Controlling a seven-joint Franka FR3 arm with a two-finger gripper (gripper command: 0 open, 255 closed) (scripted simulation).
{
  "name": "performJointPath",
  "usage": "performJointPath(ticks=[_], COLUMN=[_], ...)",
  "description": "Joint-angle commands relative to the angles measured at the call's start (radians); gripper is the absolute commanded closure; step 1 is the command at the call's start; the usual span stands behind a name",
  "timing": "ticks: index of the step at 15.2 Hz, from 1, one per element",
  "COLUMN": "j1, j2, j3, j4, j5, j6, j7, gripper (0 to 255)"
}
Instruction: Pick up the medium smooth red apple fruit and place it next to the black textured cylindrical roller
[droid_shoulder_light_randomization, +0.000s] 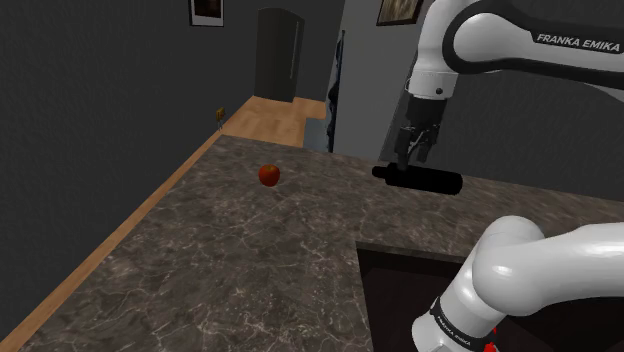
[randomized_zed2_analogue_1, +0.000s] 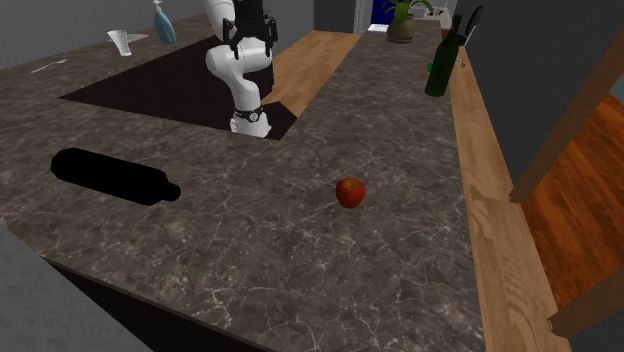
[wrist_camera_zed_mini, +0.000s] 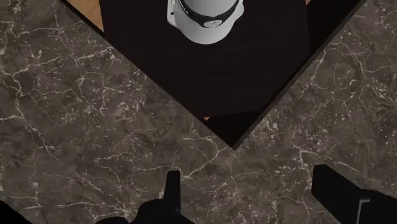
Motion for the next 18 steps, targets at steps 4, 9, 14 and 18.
performJointPath(ticks=[4,9,14,18], j1=[0.007,0.018,0.026,0.032], j2=[0.117,0.318,0.522,0.686], j3=[0.010,0.023,0.032,0.037], j4=[0.033,0.116,0.231,0.348], j5=[0.020,0.049,0.074,0.091], j6=[0.073,0.175,0.248,0.283], j7=[0.027,0.064,0.096,0.117], gripper=[0,0,0,0])
